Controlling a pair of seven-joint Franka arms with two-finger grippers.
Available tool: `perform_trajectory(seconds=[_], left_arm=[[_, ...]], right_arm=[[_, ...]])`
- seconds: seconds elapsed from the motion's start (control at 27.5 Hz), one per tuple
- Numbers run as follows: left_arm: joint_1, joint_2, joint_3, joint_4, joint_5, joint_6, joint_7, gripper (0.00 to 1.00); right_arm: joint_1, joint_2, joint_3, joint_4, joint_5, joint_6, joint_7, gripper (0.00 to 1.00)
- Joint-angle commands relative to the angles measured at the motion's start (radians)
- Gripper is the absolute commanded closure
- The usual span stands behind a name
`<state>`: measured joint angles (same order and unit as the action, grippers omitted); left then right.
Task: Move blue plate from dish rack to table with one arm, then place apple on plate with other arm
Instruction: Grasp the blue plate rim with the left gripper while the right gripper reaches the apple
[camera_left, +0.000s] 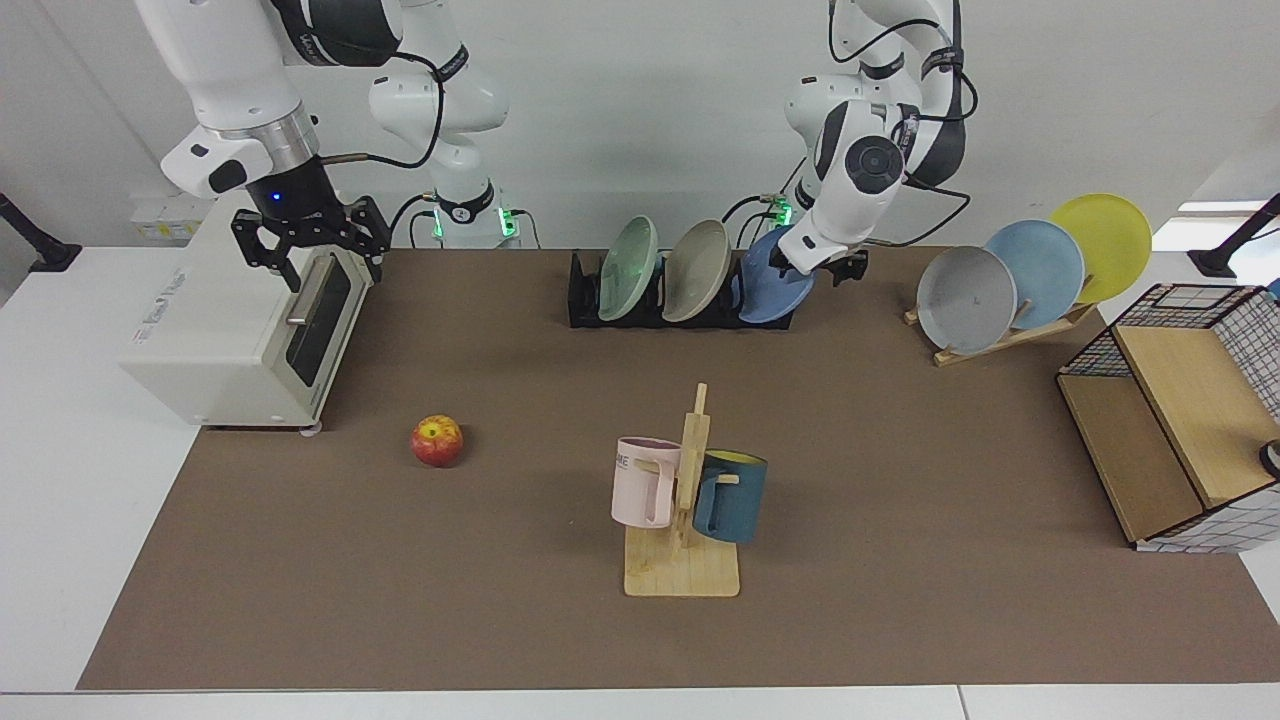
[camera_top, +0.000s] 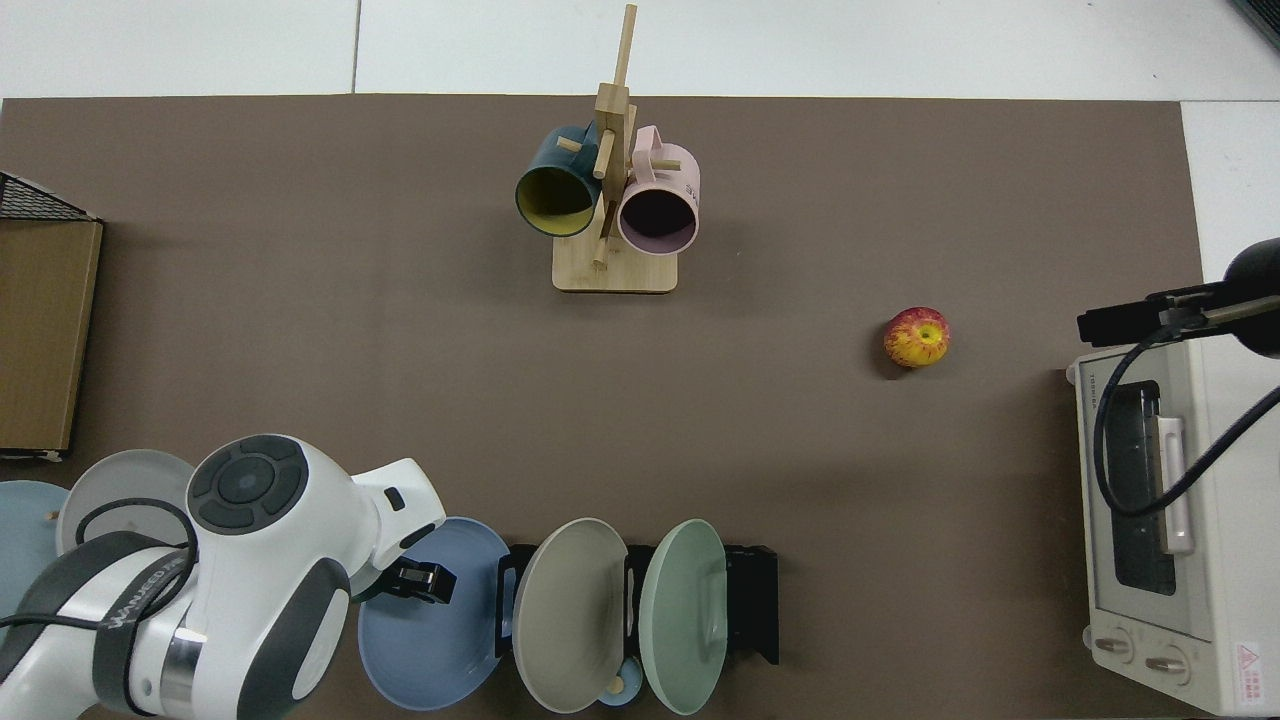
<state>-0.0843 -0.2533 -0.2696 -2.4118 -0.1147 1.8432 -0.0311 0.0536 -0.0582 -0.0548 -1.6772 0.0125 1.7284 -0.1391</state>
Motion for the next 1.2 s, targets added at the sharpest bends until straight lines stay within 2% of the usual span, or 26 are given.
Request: perform_trajectory(seconds=[0.0, 0.07, 0.11, 0.15, 0.18, 0.25, 0.33, 0.58, 0.91, 1.02, 1.17], left_arm=[[0.004, -0.05, -0.02, -0.012, -0.011, -0.035, -0.015, 0.0], [0.004, -0.052, -0.02, -0.01, -0.011, -0.041, -0.015, 0.01], [0.004, -0.053, -0.02, -0.01, -0.011, -0.042, -0.015, 0.08], [0.004, -0.055, -0.02, -0.009, -0.011, -0.044, -0.016, 0.2], [0.004, -0.055, -0.02, -0.009, -0.011, -0.045, -0.016, 0.37], [0.006, -0.057, -0.02, -0.006, -0.011, -0.053, -0.027, 0.78], [0.006, -0.055, -0.02, 0.009, -0.011, -0.071, -0.036, 1.0], [0.012, -0.049, -0.02, 0.088, -0.007, -0.147, -0.082, 1.0], [0.012, -0.047, -0.02, 0.166, 0.024, -0.255, -0.148, 1.0], [0.012, -0.049, -0.019, 0.192, 0.029, -0.277, -0.148, 1.0], [0.014, -0.049, -0.017, 0.206, 0.111, -0.285, -0.15, 1.0]], right_arm=[[-0.012, -0.005, 0.01, 0.002, -0.005, -0.009, 0.021, 0.0], [-0.012, -0.005, 0.01, 0.002, -0.005, -0.01, 0.021, 0.0], [-0.011, -0.005, 0.01, 0.002, -0.005, -0.009, 0.021, 0.0], [-0.009, -0.005, 0.01, 0.002, -0.005, -0.009, 0.021, 0.0], [-0.009, -0.005, 0.01, 0.004, -0.003, -0.019, 0.019, 0.0], [-0.008, -0.025, 0.012, 0.001, -0.005, -0.044, 0.015, 0.0], [-0.003, -0.028, 0.013, 0.001, -0.005, -0.052, 0.015, 0.0], [0.025, -0.031, 0.023, -0.052, -0.006, -0.044, 0.027, 0.0], [0.048, -0.025, 0.024, -0.159, -0.005, 0.077, 0.079, 0.0], [0.07, -0.005, 0.024, -0.19, -0.005, 0.147, 0.11, 0.0], [0.086, 0.047, 0.024, -0.199, -0.006, 0.198, 0.148, 0.0]])
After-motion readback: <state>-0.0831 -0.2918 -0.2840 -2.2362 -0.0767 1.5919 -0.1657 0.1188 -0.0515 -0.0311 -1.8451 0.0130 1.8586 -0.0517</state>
